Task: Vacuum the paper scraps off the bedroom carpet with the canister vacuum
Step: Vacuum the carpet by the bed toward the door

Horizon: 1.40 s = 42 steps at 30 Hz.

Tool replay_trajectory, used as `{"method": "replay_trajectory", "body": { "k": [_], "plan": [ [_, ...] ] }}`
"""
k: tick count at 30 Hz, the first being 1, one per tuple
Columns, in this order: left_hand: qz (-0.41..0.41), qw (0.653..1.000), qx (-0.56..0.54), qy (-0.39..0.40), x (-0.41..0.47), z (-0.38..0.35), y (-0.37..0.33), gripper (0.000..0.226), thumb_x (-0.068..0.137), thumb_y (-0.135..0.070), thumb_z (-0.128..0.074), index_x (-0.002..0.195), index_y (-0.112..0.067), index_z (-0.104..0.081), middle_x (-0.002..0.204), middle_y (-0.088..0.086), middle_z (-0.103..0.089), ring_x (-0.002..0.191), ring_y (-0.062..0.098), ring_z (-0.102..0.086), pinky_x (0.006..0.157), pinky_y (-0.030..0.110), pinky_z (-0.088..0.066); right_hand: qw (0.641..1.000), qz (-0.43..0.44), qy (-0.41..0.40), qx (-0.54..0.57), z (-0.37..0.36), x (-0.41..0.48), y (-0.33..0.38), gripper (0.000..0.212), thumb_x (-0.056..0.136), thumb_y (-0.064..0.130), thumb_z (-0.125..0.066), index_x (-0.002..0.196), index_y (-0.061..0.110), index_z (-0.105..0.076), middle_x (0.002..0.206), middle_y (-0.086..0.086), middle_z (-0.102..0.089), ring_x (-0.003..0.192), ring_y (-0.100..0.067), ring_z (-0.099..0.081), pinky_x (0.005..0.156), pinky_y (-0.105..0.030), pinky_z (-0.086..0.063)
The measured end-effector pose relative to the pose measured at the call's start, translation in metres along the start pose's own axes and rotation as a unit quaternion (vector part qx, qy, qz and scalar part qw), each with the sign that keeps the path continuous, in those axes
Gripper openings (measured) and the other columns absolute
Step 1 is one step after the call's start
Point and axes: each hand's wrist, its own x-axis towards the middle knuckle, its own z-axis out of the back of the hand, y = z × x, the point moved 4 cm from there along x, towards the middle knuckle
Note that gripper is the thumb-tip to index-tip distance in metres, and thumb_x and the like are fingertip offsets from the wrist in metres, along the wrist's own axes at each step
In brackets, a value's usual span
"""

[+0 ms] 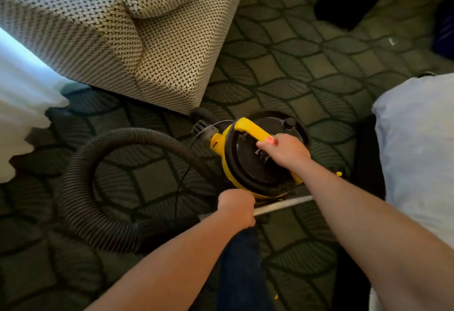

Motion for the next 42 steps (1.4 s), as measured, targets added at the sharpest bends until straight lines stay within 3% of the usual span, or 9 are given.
{"method": "replay_trajectory", "body": {
  "k": [5,9,16,22,25,32,38,40,42],
  "plan": [
    [-0.001,1.000,-0.015,0.023,0.060,0.023,-0.042,0.032,0.081,-0.038,-0.067,0.103,-0.015,-0.065,0.091,0.000,-0.060,0.087,0.023,-0.062,0.074,0.036,-0.053,1.000,0.005,0.011,-0.016,0.028,0.044,-0.044,0.042,0.088,0.062,-0.054,0.069,0.025,-0.051,0.071,0.007,-0.053,0.076,-0.021,-0.055,0.062,-0.034,-0.037],
    [0.007,0.998,-0.051,0.045,0.099,0.028,-0.075,0.031,0.082,-0.038,-0.066,0.103,-0.016,-0.064,0.090,0.000,-0.058,0.089,0.023,-0.062,0.076,0.037,-0.054,0.998,0.002,0.046,-0.042,0.042,0.078,-0.081,0.042,0.085,0.065,-0.055,0.075,0.024,-0.053,0.079,0.004,-0.057,0.081,-0.023,-0.057,0.064,-0.033,-0.039],
    [0.026,0.996,-0.056,0.057,0.136,0.038,-0.092,0.030,0.081,-0.039,-0.065,0.104,-0.019,-0.064,0.091,-0.002,-0.058,0.085,0.021,-0.060,0.068,0.033,-0.049,0.995,0.035,0.053,-0.073,0.069,0.118,-0.098,0.045,0.078,0.069,-0.059,0.079,0.023,-0.060,0.081,0.005,-0.060,0.086,-0.022,-0.059,0.065,-0.033,-0.040],
    [0.046,0.993,-0.096,0.054,0.159,0.046,-0.106,0.032,0.078,-0.040,-0.065,0.105,-0.023,-0.063,0.093,-0.003,-0.061,0.085,0.020,-0.061,0.070,0.035,-0.052,0.991,0.088,0.025,-0.099,0.098,0.141,-0.091,0.050,0.078,0.068,-0.061,0.102,0.024,-0.067,0.099,0.003,-0.066,0.097,-0.021,-0.061,0.073,-0.033,-0.046],
    [0.075,0.989,-0.115,0.054,0.170,0.052,-0.107,0.029,0.080,-0.040,-0.065,0.102,-0.021,-0.063,0.091,-0.003,-0.060,0.084,0.020,-0.061,0.068,0.033,-0.051,0.989,0.092,0.031,-0.110,0.105,0.159,-0.094,0.051,0.079,0.068,-0.060,0.104,0.024,-0.066,0.100,0.003,-0.065,0.098,-0.022,-0.061,0.077,-0.036,-0.048],
    [0.101,0.978,-0.174,0.061,0.197,0.057,-0.118,0.026,0.080,-0.040,-0.065,0.095,-0.019,-0.060,0.083,-0.003,-0.059,0.075,0.019,-0.062,0.066,0.033,-0.052,0.979,0.093,0.049,-0.177,0.110,0.191,-0.122,0.052,0.079,0.065,-0.062,0.115,0.027,-0.063,0.115,-0.001,-0.066,0.114,-0.026,-0.057,0.099,-0.041,-0.033],
    [0.101,0.976,-0.180,0.064,0.207,0.062,-0.124,0.029,0.081,-0.039,-0.065,0.099,-0.018,-0.061,0.087,-0.001,-0.062,0.071,0.018,-0.061,0.070,0.035,-0.057,0.979,0.100,0.019,-0.175,0.120,0.207,-0.134,0.055,0.086,0.056,-0.060,0.131,0.025,-0.056,0.129,-0.004,-0.059,0.125,-0.027,-0.050,0.109,-0.047,-0.030],
    [0.091,0.979,-0.167,0.072,0.209,0.066,-0.128,0.028,0.081,-0.039,-0.065,0.099,-0.018,-0.061,0.087,0.000,-0.063,0.071,0.018,-0.062,0.071,0.036,-0.057,0.985,0.095,-0.022,-0.140,0.112,0.196,-0.142,0.068,0.086,0.051,-0.063,0.145,0.025,-0.041,0.145,-0.005,-0.046,0.139,-0.027,-0.036,0.119,-0.049,-0.019],
    [0.082,0.981,-0.156,0.083,0.208,0.069,-0.133,0.028,0.080,-0.038,-0.066,0.098,-0.018,-0.061,0.085,0.000,-0.063,0.072,0.019,-0.063,0.072,0.036,-0.058,0.993,0.037,-0.080,-0.084,0.102,0.175,-0.158,0.089,0.084,0.045,-0.067,0.155,0.022,-0.019,0.160,-0.008,-0.021,0.150,-0.028,-0.012,0.122,-0.049,-0.007]
  ]
}}
